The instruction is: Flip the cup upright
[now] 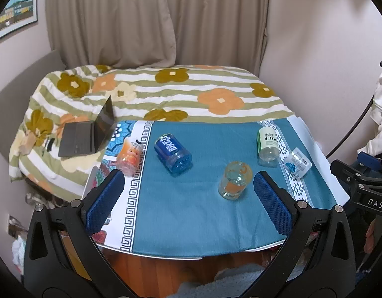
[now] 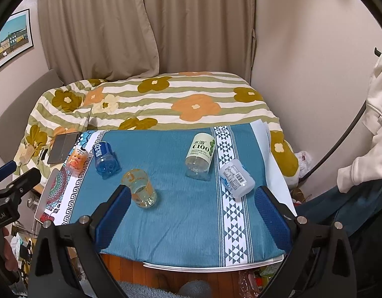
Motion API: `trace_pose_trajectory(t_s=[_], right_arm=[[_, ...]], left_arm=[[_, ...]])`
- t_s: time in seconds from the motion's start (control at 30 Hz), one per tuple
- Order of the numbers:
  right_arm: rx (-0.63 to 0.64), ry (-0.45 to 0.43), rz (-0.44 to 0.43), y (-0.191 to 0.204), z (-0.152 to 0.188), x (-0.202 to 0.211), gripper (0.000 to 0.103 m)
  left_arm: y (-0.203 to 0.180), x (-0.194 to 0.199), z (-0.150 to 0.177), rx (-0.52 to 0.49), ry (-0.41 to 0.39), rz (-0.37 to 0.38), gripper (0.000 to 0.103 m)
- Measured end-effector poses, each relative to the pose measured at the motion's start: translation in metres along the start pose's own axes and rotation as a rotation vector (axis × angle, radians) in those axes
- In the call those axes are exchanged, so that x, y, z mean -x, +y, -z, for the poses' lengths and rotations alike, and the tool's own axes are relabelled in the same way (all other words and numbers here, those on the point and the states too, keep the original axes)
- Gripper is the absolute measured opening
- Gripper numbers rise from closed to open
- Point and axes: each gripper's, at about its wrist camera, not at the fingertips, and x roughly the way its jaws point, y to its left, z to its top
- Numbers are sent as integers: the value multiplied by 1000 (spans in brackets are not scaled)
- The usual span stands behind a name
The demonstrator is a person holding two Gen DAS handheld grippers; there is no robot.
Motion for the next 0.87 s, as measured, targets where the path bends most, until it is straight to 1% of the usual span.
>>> trace_pose_trajectory(t_s=[0.5, 0.87], right_arm=[[0, 2, 1, -1, -1, -1, 99], [7, 5, -1, -1, -2, -2, 99]], left_arm=[[2, -3, -4, -3, -4, 2, 103], [-1, -8, -7, -2, -20, -18, 103]])
